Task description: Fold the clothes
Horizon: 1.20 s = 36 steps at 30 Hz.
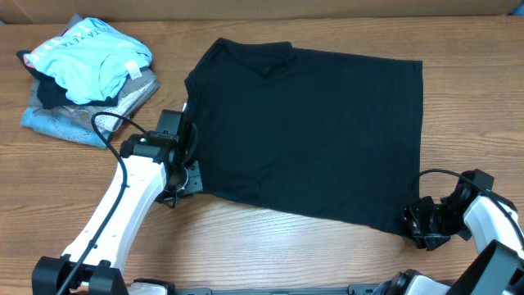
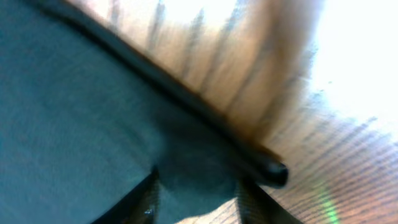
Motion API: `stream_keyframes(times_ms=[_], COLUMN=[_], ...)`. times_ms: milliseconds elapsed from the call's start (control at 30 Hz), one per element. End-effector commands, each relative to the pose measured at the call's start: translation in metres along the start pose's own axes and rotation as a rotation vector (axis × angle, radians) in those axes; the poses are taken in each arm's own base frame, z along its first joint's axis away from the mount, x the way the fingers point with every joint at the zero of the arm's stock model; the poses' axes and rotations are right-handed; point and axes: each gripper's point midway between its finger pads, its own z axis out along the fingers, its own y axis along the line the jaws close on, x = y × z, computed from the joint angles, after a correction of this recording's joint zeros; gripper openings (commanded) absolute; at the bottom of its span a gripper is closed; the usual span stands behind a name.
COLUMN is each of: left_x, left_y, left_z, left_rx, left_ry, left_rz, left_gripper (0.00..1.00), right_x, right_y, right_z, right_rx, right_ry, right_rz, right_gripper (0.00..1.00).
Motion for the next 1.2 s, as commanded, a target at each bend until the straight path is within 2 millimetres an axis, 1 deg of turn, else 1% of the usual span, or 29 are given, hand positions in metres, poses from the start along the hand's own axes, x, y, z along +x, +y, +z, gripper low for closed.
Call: stream_keyframes(times_ms=[0, 67, 200, 233, 300, 400, 533, 700, 833, 933, 967, 1000, 1100, 1167], left_x=[-0.007, -0.007, -0.007, -0.007, -0.007, -0.007, -0.007, -0.005, -0.004, -0.016, -0.026, -0.032, -0.043, -0.05], left_y=[-0.002, -0.003, -0.003, -0.003, -0.002, -0.003, -0.003, -0.002, -0.002, -0.007, -0.011, -0.014, -0.019, -0.022], left_z=[-0.006, -0.006, -0.006, -0.006, -0.006, -0.006, -0.006, -0.007, -0.013, -0.02, -0.023, -0.023, -0.025, -0.026], left_rx=[0.017, 0.018, 0.018, 0.018, 0.017, 0.017, 0.018, 0.015, 0.014, 0.032, 0.05, 0.058, 0.078, 0.089], left_ry=[-0.028, -0.03, -0.03, -0.03, -0.03, -0.03, -0.03, -0.021, -0.012, -0.054, -0.097, -0.118, -0.164, -0.193], left_rz=[-0.018, -0.018, -0.018, -0.018, -0.018, -0.018, -0.018, -0.019, -0.018, -0.007, 0.014, 0.02, 0.021, 0.027], left_gripper=[0.04, 0.04, 0.04, 0.04, 0.04, 0.04, 0.04, 0.04, 0.04, 0.04, 0.04, 0.04, 0.04, 0.04], right_x=[0.003, 0.004, 0.005, 0.005, 0.005, 0.004, -0.001, -0.004, -0.003, -0.008, -0.014, -0.017, -0.02, -0.026], right_y=[-0.013, -0.013, -0.013, -0.013, -0.012, -0.005, 0.009, 0.024, 0.03, 0.036, 0.044, 0.052, 0.07, 0.078], right_z=[0.014, 0.014, 0.013, 0.012, 0.007, -0.007, -0.037, -0.07, -0.086, -0.09, -0.09, -0.09, -0.093, -0.095], right_rx=[0.039, 0.037, 0.04, 0.042, 0.047, 0.052, 0.049, 0.017, -0.002, -0.028, -0.062, -0.102, -0.192, -0.229], right_ry=[-0.006, -0.004, 0.002, 0.004, 0.01, 0.02, 0.017, -0.02, -0.049, -0.073, -0.092, -0.1, -0.105, -0.129], right_rz=[0.072, 0.072, 0.074, 0.074, 0.072, 0.051, 0.002, -0.043, -0.06, -0.072, -0.085, -0.096, -0.114, -0.117], right_gripper=[0.33, 0.21, 0.05, 0.04, 0.04, 0.04, 0.04, 0.04, 0.04, 0.04, 0.04, 0.04, 0.04, 0.04])
